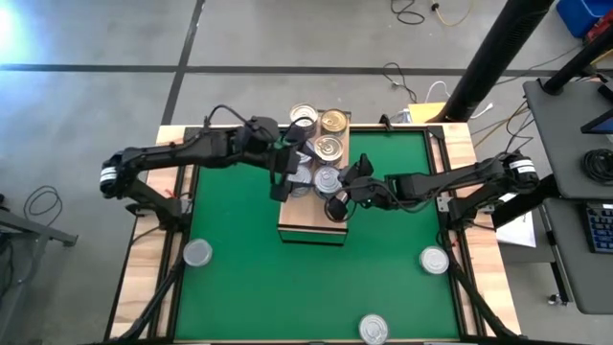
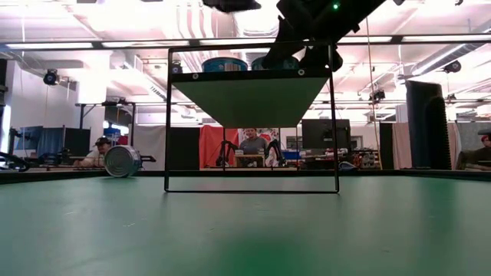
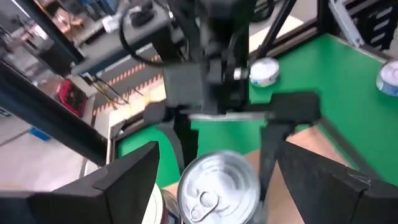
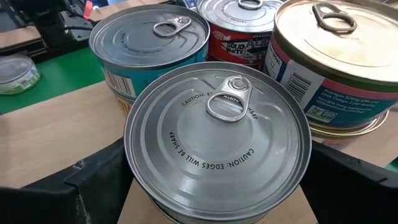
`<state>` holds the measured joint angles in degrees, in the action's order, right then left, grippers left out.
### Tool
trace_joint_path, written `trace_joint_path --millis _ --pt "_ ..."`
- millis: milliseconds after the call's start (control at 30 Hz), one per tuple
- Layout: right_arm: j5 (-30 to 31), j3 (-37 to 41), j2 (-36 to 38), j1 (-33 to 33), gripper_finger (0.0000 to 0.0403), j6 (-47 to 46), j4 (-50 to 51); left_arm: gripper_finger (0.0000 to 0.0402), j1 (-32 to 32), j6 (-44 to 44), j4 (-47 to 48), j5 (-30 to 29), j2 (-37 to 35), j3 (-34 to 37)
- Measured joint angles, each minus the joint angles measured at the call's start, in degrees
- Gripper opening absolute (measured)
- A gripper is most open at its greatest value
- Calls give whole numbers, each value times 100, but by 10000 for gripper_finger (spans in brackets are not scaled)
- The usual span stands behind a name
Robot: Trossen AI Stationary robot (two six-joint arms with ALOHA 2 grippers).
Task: Stack canned seafood by type on shelf
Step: Stack the green blue tuna can on top of the other green blue can on the shelf
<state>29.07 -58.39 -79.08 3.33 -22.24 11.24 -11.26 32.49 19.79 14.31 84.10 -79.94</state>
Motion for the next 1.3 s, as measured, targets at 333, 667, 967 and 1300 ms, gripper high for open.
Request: trace_joint_path --millis 333,667,967,1300 --pt "-70 7 -1 0 396 -97 48 307 -108 -257 223 32 897 -555" --pt "-91 12 -1 1 399 -117 71 87 -99 -581 319 7 1274 -809" --pt "-80 15 -1 1 400 -28 79 16 -101 -722 313 -17 1353 -765" --pt "-146 20 67 1 400 164 229 1 -148 -1060 333 -3 1816 -763"
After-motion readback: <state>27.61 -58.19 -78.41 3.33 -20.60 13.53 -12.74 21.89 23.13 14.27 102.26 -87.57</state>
